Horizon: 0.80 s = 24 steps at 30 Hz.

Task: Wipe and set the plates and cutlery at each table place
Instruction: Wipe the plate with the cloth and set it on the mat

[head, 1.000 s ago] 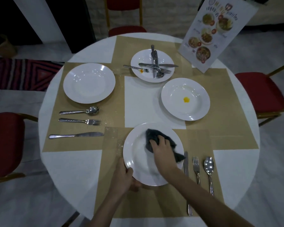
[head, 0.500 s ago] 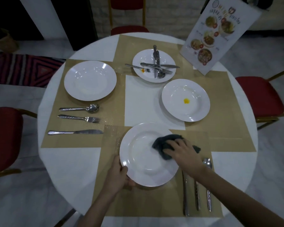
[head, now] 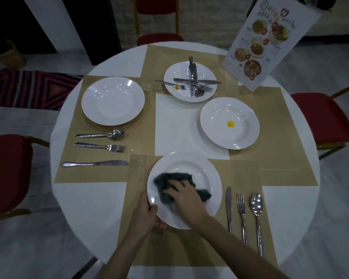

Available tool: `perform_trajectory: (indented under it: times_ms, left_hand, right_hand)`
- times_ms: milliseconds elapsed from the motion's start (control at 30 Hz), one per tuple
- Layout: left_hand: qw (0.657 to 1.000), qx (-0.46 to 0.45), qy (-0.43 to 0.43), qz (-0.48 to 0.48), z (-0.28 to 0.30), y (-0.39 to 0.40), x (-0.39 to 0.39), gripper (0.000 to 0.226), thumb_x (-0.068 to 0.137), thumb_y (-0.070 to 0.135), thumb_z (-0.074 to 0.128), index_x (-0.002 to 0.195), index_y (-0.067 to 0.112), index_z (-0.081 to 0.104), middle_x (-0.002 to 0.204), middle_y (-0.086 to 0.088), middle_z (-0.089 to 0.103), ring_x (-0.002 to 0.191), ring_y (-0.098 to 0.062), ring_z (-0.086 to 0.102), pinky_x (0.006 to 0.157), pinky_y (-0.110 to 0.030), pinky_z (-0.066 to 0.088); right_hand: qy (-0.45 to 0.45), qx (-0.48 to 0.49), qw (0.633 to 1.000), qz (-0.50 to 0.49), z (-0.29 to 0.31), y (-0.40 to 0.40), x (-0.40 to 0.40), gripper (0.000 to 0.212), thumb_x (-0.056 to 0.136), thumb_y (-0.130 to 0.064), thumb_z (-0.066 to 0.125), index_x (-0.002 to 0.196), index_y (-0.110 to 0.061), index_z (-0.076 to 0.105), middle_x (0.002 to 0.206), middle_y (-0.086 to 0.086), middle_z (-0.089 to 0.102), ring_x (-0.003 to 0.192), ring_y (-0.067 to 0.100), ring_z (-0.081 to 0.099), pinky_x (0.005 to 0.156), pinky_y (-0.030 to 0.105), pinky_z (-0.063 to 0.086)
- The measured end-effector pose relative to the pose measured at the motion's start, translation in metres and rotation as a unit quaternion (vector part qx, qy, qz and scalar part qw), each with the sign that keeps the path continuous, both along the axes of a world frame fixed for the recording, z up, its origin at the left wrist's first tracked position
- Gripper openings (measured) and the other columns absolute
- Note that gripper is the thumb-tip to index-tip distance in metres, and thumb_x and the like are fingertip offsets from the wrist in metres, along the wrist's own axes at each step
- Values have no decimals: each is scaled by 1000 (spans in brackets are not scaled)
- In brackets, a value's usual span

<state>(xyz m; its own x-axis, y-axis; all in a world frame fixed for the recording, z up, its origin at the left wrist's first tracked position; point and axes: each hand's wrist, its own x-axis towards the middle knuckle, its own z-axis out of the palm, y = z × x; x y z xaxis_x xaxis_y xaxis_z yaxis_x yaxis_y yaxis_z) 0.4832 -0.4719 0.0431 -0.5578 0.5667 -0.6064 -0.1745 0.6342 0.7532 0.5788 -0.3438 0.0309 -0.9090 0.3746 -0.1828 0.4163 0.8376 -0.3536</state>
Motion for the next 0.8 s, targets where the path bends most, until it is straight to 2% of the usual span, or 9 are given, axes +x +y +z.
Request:
perform_trajectory:
  times_ms: [67, 133, 233, 300, 367, 467, 533, 667, 800]
  left_hand:
    - [1000, 2, -7, 12, 1, -2, -2, 25, 99, 13, 45, 124, 18, 46, 106, -4, 64, 79, -16, 66, 50, -25, 56]
    - [1000, 2, -14, 20, 3, -5, -2, 23, 97, 10, 46, 118, 19, 48, 105, -5, 64, 74, -18, 68, 54, -33, 60]
    - [999, 1, -32, 35, 3, -11, -1, 21, 98, 8, 45, 114, 21, 48, 98, -1, 65, 66, -20, 72, 60, -43, 61]
    - [999, -2, -31, 38, 3, -13, 0, 21, 99, 11, 46, 116, 23, 47, 98, 4, 64, 65, -15, 72, 59, -38, 61]
    - [999, -3, -25, 40, 3, -13, 1, 22, 99, 13, 46, 118, 23, 45, 100, 5, 62, 66, -16, 72, 58, -33, 60]
    - [999, -4, -15, 45, 6, -14, 0, 22, 98, 11, 47, 117, 22, 46, 106, 0, 61, 81, -25, 69, 64, -37, 61]
    - [999, -5, -14, 48, 7, -14, 0, 21, 97, 9, 46, 115, 21, 46, 106, -1, 60, 83, -27, 68, 64, -41, 61]
    - [999, -20, 10, 38, 5, -15, 0, 19, 97, 12, 46, 116, 18, 48, 106, -6, 61, 89, -29, 66, 69, -49, 60]
    - [999, -15, 6, 45, 6, -19, 0, 19, 98, 14, 48, 115, 20, 49, 106, -8, 61, 89, -31, 65, 62, -46, 61]
  right_hand:
    - [-3, -15, 996, 83, 1, 1, 25, 36, 86, -15, 65, 120, -25, 63, 134, 1, 57, 114, 25, 55, 104, 41, 45]
    - [-13, 32, 991, 130, 5, 14, 52, 39, 75, -14, 73, 111, -29, 67, 124, -1, 63, 101, 21, 61, 88, 35, 52]
    - [-19, 139, 987, 82, 13, 45, 81, 32, 68, -13, 69, 96, -27, 72, 112, 2, 66, 89, 24, 62, 70, 35, 53]
    - [-18, 189, 982, 5, 17, 63, 79, 40, 58, -6, 80, 94, -21, 74, 110, 6, 67, 86, 28, 62, 70, 37, 53]
    - [-11, 213, 975, -62, 17, 69, 64, 45, 53, 0, 84, 93, -19, 75, 110, 7, 67, 87, 29, 61, 70, 38, 52]
    - [-2, 177, 973, -151, 7, 52, 35, 45, 58, 3, 81, 96, -19, 74, 118, 10, 65, 94, 32, 61, 76, 42, 54]
    - [16, 127, 976, -179, 0, 32, 16, 47, 61, 3, 79, 101, -21, 75, 123, 9, 66, 97, 34, 63, 82, 44, 55]
    - [37, 53, 989, -135, -9, -6, -11, 51, 68, -3, 78, 112, -26, 71, 130, 2, 63, 98, 31, 63, 87, 42, 55]
    - [28, 33, 997, 56, -4, -21, 9, 41, 79, -15, 72, 118, -27, 66, 137, -1, 56, 101, 26, 59, 90, 41, 54]
